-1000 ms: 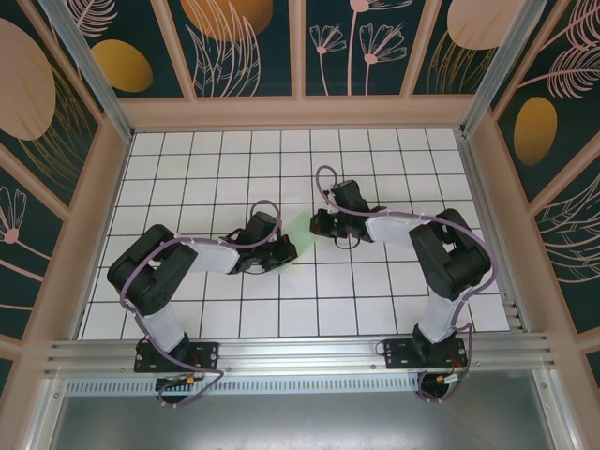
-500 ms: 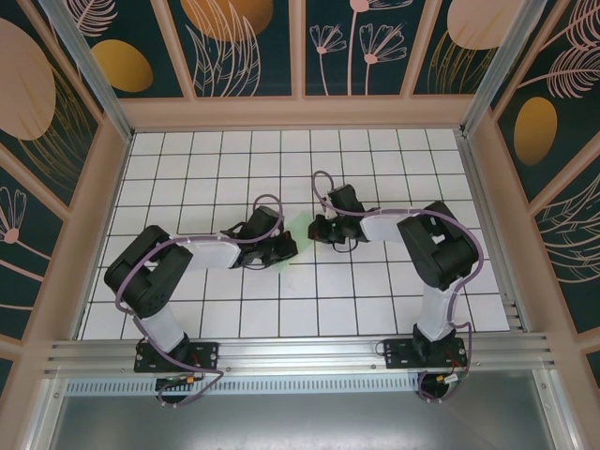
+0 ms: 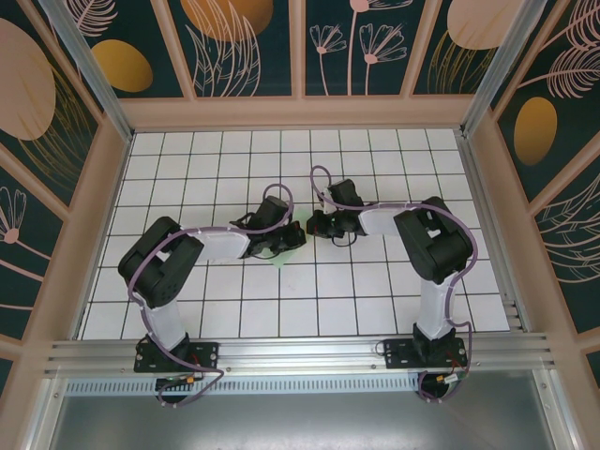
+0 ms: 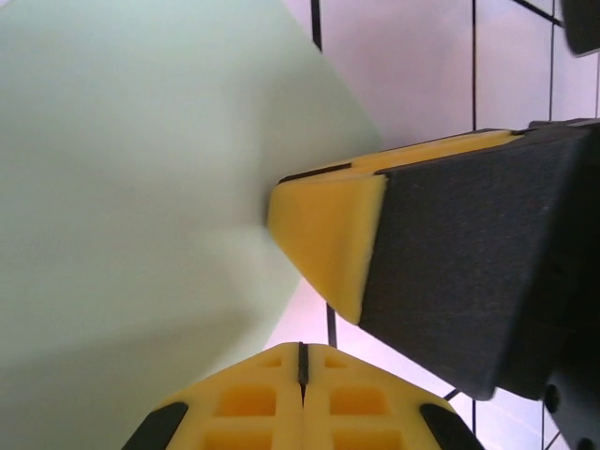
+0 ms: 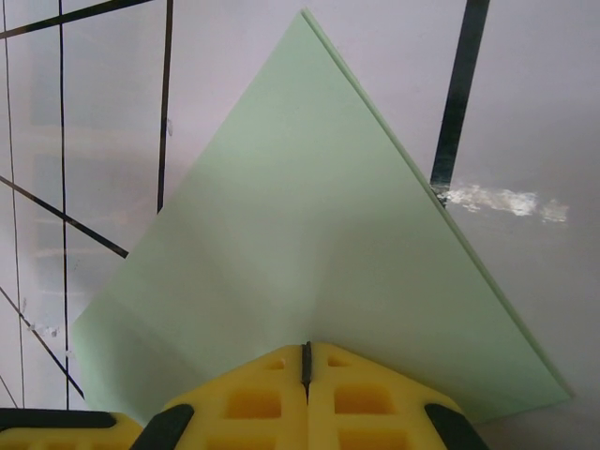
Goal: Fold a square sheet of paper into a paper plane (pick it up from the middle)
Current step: First fold in half a square sheet of paper at the center of the table.
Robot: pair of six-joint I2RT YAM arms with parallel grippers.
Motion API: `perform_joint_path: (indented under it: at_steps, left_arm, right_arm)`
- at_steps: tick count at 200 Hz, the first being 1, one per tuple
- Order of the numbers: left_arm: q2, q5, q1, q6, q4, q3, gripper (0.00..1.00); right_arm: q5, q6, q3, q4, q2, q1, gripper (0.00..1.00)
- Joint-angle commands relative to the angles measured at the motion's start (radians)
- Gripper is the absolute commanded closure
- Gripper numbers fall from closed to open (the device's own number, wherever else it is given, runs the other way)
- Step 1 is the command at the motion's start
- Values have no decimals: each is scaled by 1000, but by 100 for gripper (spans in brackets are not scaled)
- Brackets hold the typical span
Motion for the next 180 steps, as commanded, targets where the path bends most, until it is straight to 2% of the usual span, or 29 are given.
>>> perform_joint_path:
  at_steps: [1, 73, 103, 180]
  left_arm:
    - [9, 0, -3, 13, -1, -29, 94]
    - [-2, -10, -2, 7, -7, -144, 95]
    - [-29, 47, -2, 12, 16, -208, 95]
    - [-89, 67, -3, 56, -78, -313, 96]
  right_arm:
    - [42, -17, -10, -67, 50, -17, 96]
    - [62, -20, -12, -87, 68, -20, 96]
    - [71, -19, -9, -98, 73, -26, 96]
    - [87, -20, -12, -116, 81, -34, 96]
